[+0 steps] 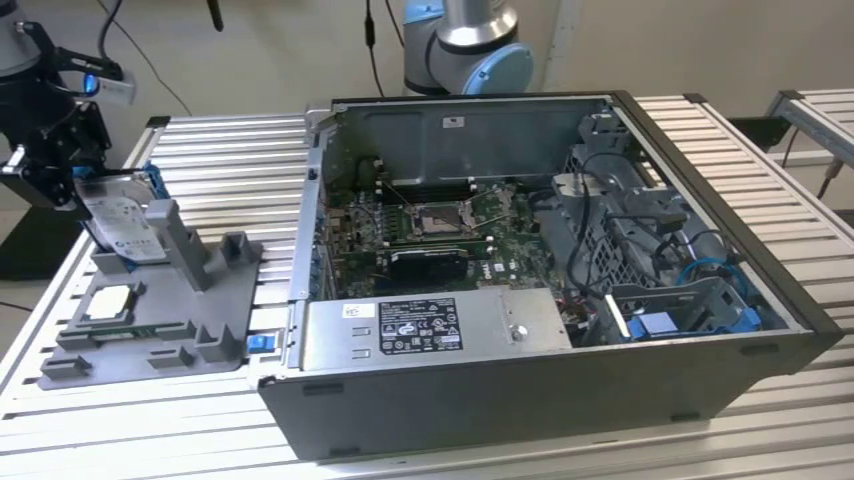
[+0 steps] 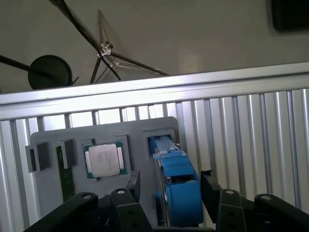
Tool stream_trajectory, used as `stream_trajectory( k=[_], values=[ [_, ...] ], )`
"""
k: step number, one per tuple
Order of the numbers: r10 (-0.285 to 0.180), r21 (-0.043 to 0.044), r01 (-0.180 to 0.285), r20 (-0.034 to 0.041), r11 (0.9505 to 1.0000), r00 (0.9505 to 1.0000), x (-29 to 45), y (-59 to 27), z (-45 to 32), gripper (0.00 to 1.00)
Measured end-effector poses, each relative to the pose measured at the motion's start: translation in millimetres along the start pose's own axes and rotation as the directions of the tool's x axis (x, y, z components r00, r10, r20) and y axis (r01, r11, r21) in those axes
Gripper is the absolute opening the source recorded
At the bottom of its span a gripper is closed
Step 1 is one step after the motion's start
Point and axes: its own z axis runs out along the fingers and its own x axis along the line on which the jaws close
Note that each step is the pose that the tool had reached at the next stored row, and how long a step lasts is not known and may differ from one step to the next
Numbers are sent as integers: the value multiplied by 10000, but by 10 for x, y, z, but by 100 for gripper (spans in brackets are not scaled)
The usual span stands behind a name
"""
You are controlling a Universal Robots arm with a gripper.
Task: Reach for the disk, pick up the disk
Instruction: 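Pick up the disk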
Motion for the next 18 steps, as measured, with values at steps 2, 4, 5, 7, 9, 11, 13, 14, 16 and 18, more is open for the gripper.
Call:
stream_trajectory(
  k=[2, 4, 5, 7, 9, 11, 13, 14, 16, 18],
  values=[
    [-1, 1, 1, 0, 10000, 10000, 0, -1, 22, 100],
    [-1, 0, 1, 2, 10000, 10000, 0, -2, 45, 100],
    [-1, -1, 1, 6, 10000, 10000, 0, -2, 55, 100],
    [-1, -4, 1, 40, 10000, 10000, 0, -2, 70, 100],
    [-3, -6, 3, 86, 10000, 10000, 0, -3, 86, 100],
    [-4, -8, 4, 129, 10000, 9999, 0, -3, 108, 100],
    [-7, -7, 7, 146, 10000, 9999, 1, -4, 126, 100],
    [-8, -7, 8, 151, 10000, 9999, 1, -5, 132, 100],
    [-8, -7, 8, 157, 10000, 9999, 2, -4, 142, 100],
    [-9, -7, 9, 159, 10000, 9999, 2, -5, 149, 100]
  ],
)
